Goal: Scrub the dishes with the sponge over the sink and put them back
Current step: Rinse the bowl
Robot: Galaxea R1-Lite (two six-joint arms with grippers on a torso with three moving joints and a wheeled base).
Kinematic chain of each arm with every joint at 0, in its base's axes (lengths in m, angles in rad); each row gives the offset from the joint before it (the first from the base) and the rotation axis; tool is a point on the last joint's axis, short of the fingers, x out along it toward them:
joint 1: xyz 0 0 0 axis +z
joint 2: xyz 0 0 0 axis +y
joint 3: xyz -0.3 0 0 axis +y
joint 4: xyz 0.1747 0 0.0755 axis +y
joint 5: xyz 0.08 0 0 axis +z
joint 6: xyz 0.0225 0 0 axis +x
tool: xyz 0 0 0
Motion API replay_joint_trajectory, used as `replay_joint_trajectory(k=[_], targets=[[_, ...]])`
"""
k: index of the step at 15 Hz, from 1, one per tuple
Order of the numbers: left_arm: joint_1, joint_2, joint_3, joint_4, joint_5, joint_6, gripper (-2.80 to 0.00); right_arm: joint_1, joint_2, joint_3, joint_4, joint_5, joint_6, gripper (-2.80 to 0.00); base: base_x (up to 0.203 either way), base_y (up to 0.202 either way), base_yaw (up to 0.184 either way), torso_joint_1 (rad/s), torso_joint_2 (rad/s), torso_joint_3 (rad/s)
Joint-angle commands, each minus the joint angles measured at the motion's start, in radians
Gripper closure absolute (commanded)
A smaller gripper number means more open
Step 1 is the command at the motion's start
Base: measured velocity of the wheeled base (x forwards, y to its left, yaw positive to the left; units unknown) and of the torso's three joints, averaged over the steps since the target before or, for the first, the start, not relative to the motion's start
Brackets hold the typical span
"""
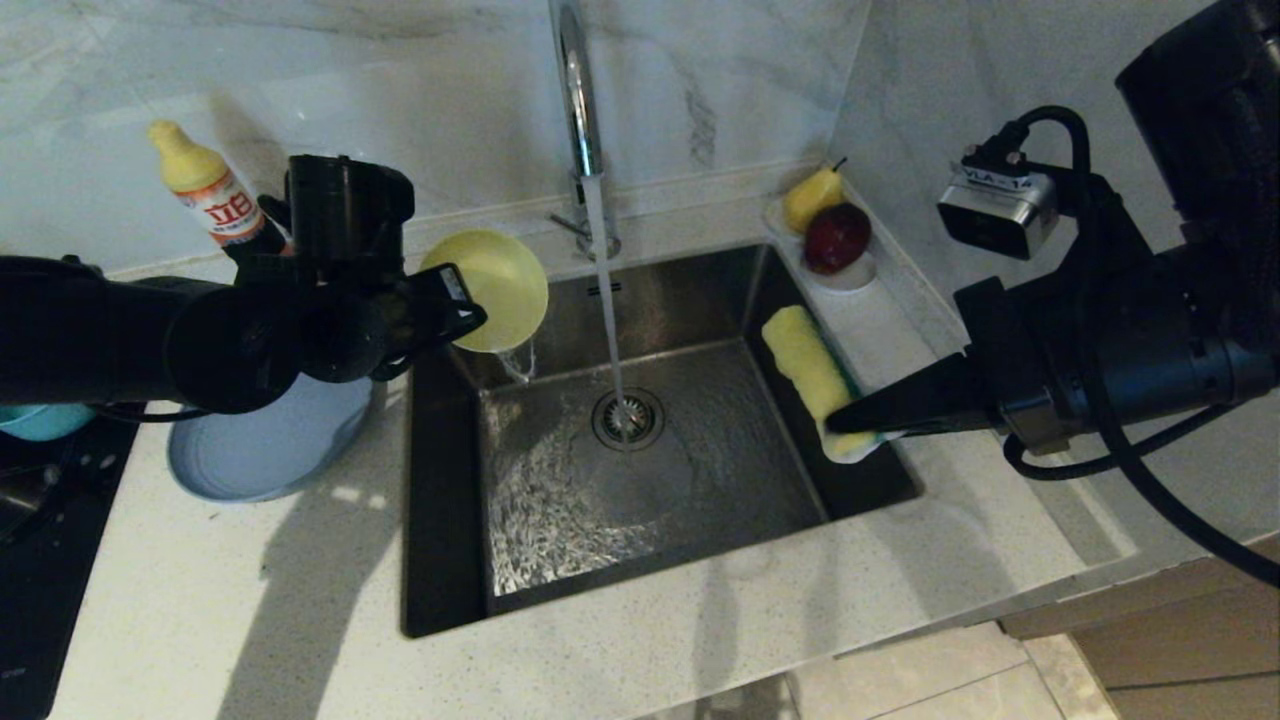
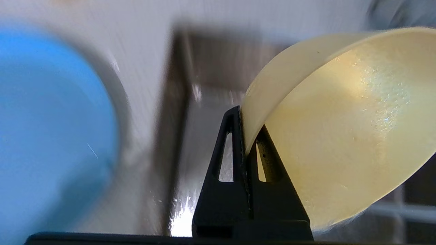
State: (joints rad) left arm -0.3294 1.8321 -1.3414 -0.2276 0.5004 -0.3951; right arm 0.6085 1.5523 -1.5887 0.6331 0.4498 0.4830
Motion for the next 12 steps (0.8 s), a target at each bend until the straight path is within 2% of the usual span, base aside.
replay_joint_trajectory(k=[1, 3, 4, 6, 9, 12], targets=[[0.000, -0.065, 0.097, -0.222, 0.027, 0.110, 0.00, 0.000, -0.005, 0.042, -0.046, 0.003, 0.005, 0.00, 0.000, 0.000, 0.000, 0.000, 0.00, 0.000], [-0.003, -0.115, 0.176, -0.378, 0.046, 0.208, 0.00, 0.000, -0.008, 0.059, -0.070, 0.003, 0.005, 0.00, 0.000, 0.000, 0.000, 0.000, 0.00, 0.000], [-0.004, -0.125, 0.190, -0.439, 0.052, 0.238, 0.00, 0.000, -0.003, 0.059, -0.070, 0.003, 0.005, 0.00, 0.000, 0.000, 0.000, 0.000, 0.00, 0.000], [-0.006, -0.142, 0.220, -0.506, 0.054, 0.271, 0.00, 0.000, 0.002, 0.061, -0.070, 0.015, 0.006, 0.00, 0.000, 0.000, 0.000, 0.000, 0.00, 0.000], [-0.019, -0.162, 0.254, -0.548, 0.050, 0.284, 0.00, 0.000, 0.006, 0.056, -0.072, 0.058, 0.005, 0.00, 0.000, 0.000, 0.000, 0.000, 0.00, 0.000], [-0.020, -0.165, 0.269, -0.651, 0.044, 0.344, 0.00, -0.008, 0.004, 0.049, -0.072, 0.078, 0.006, 0.00, 0.000, 0.000, 0.000, 0.000, 0.00, 0.000]])
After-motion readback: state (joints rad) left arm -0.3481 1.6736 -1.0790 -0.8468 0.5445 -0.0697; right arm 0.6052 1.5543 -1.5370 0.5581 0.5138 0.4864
